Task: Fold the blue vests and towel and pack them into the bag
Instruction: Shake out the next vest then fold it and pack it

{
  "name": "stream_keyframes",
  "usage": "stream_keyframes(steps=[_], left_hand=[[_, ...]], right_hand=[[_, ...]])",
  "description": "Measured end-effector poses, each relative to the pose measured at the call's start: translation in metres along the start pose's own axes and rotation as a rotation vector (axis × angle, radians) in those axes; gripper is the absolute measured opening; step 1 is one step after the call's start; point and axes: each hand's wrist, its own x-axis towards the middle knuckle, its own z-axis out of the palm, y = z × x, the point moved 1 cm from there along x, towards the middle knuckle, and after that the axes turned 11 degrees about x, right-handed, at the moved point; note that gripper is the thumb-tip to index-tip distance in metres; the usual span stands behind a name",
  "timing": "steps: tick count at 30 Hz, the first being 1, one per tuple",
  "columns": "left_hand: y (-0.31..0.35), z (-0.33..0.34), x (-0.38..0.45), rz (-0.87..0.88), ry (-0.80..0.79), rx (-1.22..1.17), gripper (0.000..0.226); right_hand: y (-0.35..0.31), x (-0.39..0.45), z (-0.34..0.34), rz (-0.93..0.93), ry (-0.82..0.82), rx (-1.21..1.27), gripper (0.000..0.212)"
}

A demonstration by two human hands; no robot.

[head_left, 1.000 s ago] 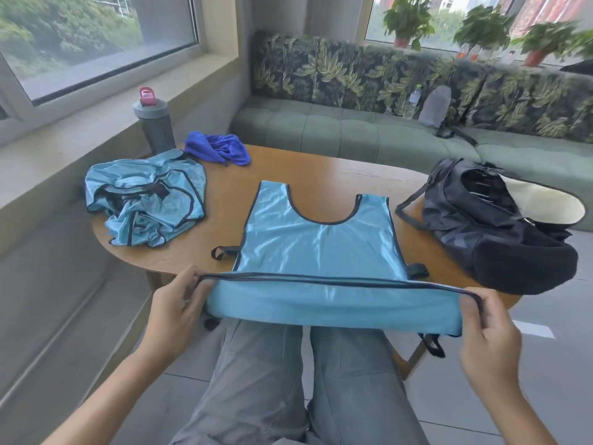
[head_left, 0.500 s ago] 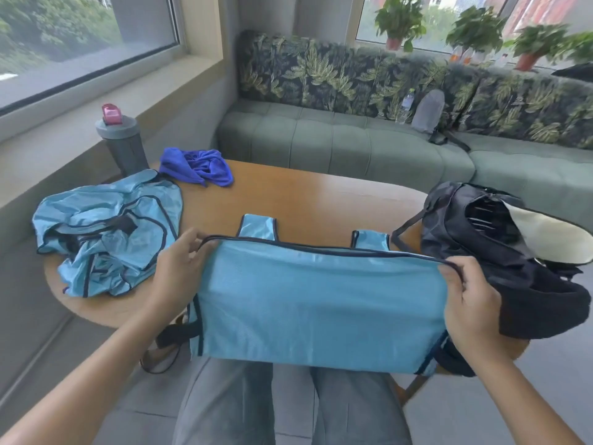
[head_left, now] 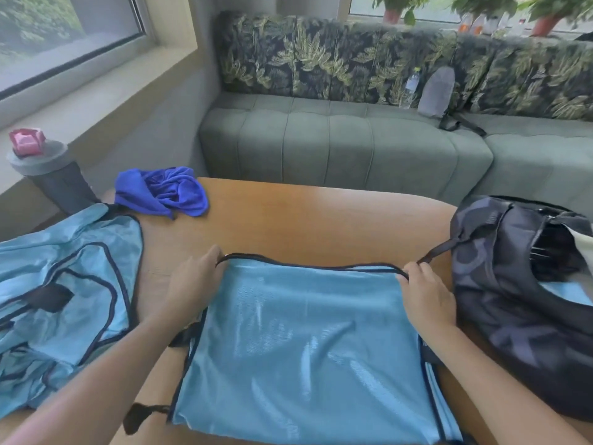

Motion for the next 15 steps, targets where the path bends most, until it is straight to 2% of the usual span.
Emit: stream_keyframes(steps=[4, 9, 12, 15], left_hand=[[-0.003, 0.011, 0.009, 0.124, 0.043, 0.08, 0.027], [0.006, -0.018, 0.025, 0.064, -0.151, -0.042, 0.015], [0.014, -0.053, 0.029, 0.029, -0.142, -0.055, 0.013], [0.015, -0.099, 0.033, -0.017, -0.12, -0.171, 0.015]], right_hand=[[0.012, 0.009, 0.016, -0.197, -0.001, -0.115, 0.032], [0.005, 0.032, -0.006, -0.21, -0.213, -0.151, 0.021], [-0.01, 0.05, -0.043, -0.166, -0.332, 0.011, 0.021], [-0.029, 0.065, -0.096, -0.113, -0.283, 0.242, 0.014]])
